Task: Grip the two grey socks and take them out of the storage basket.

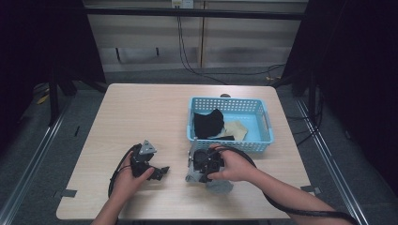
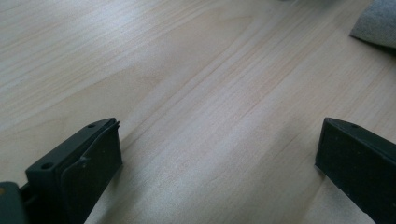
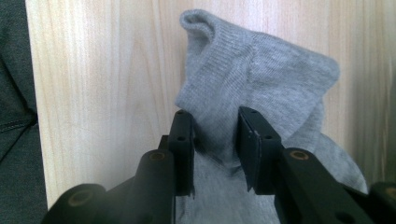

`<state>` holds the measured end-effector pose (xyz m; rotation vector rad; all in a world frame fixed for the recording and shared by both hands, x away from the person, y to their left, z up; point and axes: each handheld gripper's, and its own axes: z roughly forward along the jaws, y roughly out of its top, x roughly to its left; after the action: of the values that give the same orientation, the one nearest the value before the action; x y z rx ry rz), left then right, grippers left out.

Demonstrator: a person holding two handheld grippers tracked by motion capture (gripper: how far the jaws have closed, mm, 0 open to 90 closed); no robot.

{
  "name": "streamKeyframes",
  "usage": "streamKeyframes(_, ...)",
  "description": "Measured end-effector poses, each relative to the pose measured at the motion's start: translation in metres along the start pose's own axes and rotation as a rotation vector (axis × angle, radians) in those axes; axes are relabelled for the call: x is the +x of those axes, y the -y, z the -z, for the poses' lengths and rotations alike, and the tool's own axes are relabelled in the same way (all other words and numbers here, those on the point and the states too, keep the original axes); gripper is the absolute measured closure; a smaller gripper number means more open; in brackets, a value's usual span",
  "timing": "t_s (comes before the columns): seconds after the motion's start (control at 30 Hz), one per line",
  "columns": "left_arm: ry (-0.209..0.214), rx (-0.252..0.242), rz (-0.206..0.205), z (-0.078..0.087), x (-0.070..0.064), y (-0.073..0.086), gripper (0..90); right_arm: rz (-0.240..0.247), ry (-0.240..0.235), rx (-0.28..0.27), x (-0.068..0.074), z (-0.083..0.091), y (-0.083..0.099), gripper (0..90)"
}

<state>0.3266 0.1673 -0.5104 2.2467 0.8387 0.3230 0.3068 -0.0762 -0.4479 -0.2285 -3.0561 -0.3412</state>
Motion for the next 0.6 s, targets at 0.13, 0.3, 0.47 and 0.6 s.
streamKeyframes(0.13, -0.002, 0.000, -0.005, 0.0001, 0.0003, -0.0001, 0.0, -0.011, 0.000, -0.016, 0.0004, 0.0003, 0.0024, 66.8)
streamKeyframes(0.3, -0.002, 0.000, -0.004, 0.0001, 0.0003, -0.0001, 0.0, -0.034, -0.014, -0.028, 0.0000, 0.0000, 0.0051, 64.8)
streamKeyframes(0.47, -0.002, 0.000, -0.004, 0.0001, 0.0002, -0.0001, 0.0, -0.050, -0.027, -0.061, 0.0006, 0.0032, 0.0068, 59.2)
streamKeyframes(0.6, -0.002, 0.001, -0.003, 0.0001, 0.0001, 0.0000, 0.0, -0.067, -0.027, -0.072, 0.0023, 0.0085, 0.0098, 53.9)
